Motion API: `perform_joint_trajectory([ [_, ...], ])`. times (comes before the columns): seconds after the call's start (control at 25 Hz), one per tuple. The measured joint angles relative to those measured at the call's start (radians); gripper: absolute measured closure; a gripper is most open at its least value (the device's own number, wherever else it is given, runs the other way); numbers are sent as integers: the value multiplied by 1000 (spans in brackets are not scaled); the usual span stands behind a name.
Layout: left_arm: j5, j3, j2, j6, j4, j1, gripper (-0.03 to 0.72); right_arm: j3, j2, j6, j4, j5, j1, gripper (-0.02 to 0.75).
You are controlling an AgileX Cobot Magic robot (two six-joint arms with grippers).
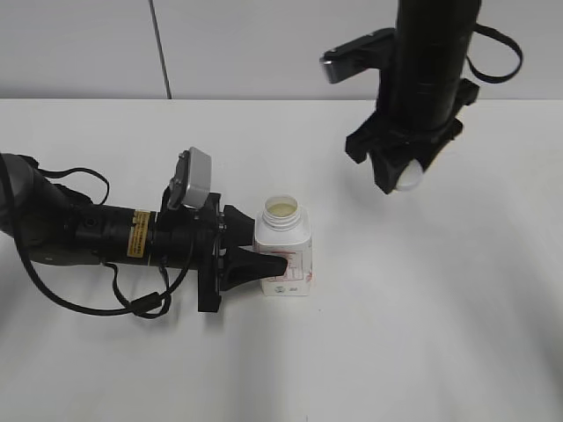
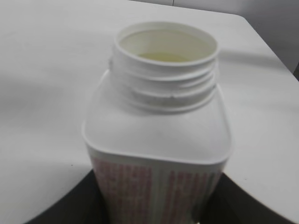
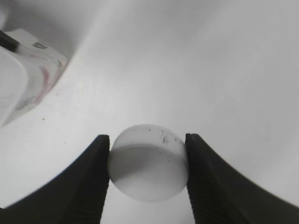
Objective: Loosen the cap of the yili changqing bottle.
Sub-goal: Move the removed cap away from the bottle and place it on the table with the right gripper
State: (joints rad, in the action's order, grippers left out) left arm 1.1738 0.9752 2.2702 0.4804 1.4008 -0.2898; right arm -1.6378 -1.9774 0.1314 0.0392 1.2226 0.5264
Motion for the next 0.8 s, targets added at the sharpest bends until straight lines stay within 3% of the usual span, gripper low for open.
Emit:
perform_joint_trajectory([
  [0.16, 1, 0, 0, 0, 0, 0, 365, 117, 55, -69, -1, -14, -52, 349],
  [0.56, 4, 0, 0, -1, 0, 0, 365, 459, 119, -260, -80, -429, -57, 349],
  [0.8, 4, 0, 0, -1, 0, 0, 366, 517, 62, -272, -145, -556, -58, 349],
])
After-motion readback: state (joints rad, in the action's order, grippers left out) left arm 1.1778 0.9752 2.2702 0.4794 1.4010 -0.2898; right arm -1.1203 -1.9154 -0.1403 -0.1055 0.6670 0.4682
